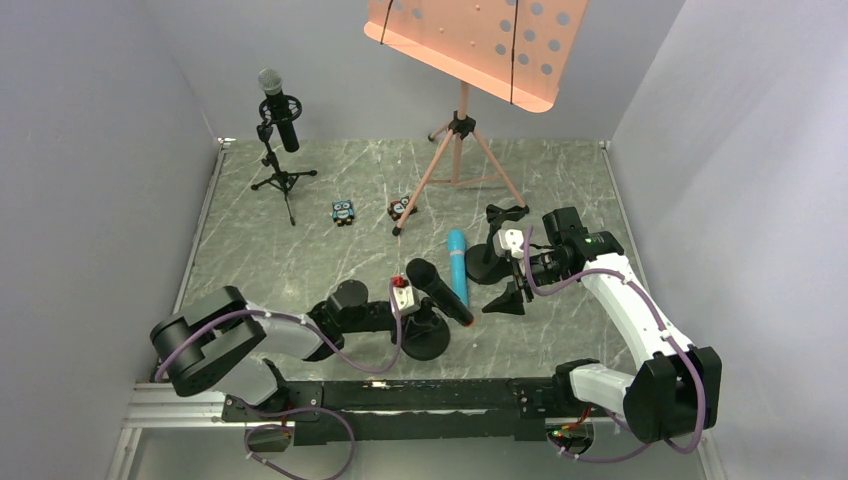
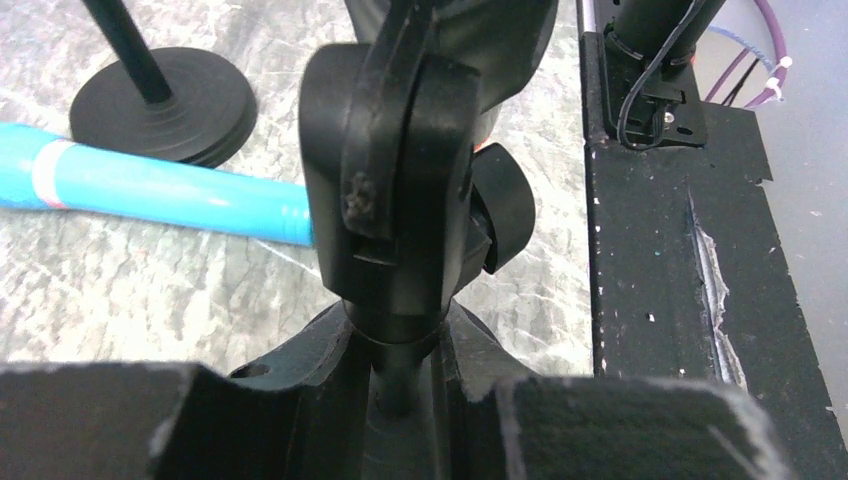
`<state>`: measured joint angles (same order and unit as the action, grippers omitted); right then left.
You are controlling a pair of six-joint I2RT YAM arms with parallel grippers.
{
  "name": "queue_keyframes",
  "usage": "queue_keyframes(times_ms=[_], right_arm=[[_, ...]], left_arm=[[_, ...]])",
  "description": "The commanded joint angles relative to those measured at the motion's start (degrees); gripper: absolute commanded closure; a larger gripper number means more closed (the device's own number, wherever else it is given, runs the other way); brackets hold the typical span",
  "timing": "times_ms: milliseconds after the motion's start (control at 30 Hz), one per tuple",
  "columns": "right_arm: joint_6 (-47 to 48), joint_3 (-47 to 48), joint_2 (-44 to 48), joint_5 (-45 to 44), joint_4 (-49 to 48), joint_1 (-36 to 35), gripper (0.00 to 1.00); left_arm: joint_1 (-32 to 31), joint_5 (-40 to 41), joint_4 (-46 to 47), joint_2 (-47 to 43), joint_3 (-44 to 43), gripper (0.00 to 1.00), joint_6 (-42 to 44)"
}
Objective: Attach the microphones to the stand
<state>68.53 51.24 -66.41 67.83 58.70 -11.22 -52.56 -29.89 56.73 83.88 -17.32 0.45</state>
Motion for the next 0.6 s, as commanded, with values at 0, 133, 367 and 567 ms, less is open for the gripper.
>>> queue_keyframes(times_ms=[0, 133, 367, 567], right_arm=[[2.4, 0.4, 0.5, 1.8, 0.7, 0.2, 0.33], [2.4, 0.5, 0.7, 1.8, 0.8, 0.2, 0.33], [2.4, 0.5, 1.4, 1.7, 0.8, 0.3, 0.33], [2.6, 0.5, 2.0, 1.9, 1.0, 0.3, 0.33]], left_arm=[[0.0, 4.6, 1.7, -6.6, 2.8, 1.00, 1.0], [2.4, 10.3, -1.3, -15.4, 5.0, 1.00, 0.0], [12.0, 21.5, -16.6, -34.2, 2.8, 1.00, 1.9], [27.2, 22.0, -15.9, -33.8, -1.1, 1.00, 1.7]])
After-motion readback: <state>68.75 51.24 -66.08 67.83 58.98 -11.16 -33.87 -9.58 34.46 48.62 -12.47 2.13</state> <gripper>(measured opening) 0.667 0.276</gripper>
